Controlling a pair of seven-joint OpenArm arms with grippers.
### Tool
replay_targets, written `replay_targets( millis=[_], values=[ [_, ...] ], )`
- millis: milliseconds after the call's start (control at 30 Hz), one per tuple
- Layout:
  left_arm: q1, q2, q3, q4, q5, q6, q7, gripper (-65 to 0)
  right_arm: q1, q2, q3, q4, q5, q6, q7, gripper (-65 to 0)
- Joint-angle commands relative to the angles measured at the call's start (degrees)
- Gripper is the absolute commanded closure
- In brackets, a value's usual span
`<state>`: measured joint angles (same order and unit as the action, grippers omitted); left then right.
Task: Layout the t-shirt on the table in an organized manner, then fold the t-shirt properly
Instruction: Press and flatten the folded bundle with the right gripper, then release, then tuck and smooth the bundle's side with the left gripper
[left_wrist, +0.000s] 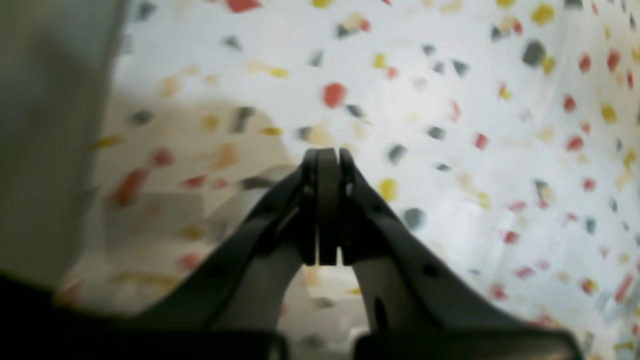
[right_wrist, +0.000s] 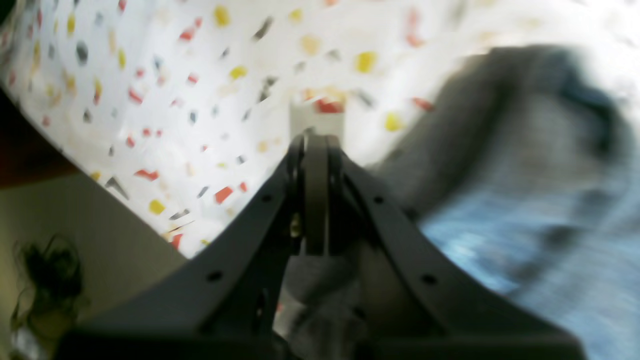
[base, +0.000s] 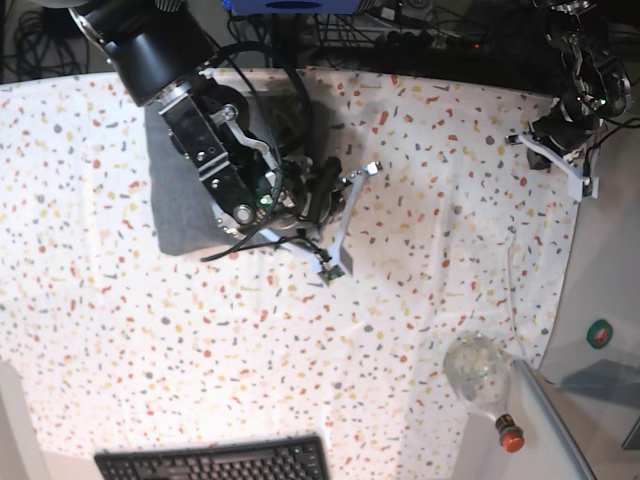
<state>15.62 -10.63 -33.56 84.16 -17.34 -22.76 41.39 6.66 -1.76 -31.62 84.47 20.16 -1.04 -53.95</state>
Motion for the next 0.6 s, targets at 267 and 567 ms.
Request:
replay_targets(
  millis=[267,567],
  values=[
    [4.5,-0.7,10.3,11.9,-26.0,-0.4,-0.7,-10.4,-6.8,6.8,15.8,19.6,0.4,-0.3,-0.5,0.0],
    [-2.8,-0.4,32.1,4.9,-27.8,-0.4,-0.8,-54.0,-12.9,15.3,31.6,20.9,0.6,-0.1,-0.2,0.0]
  ],
)
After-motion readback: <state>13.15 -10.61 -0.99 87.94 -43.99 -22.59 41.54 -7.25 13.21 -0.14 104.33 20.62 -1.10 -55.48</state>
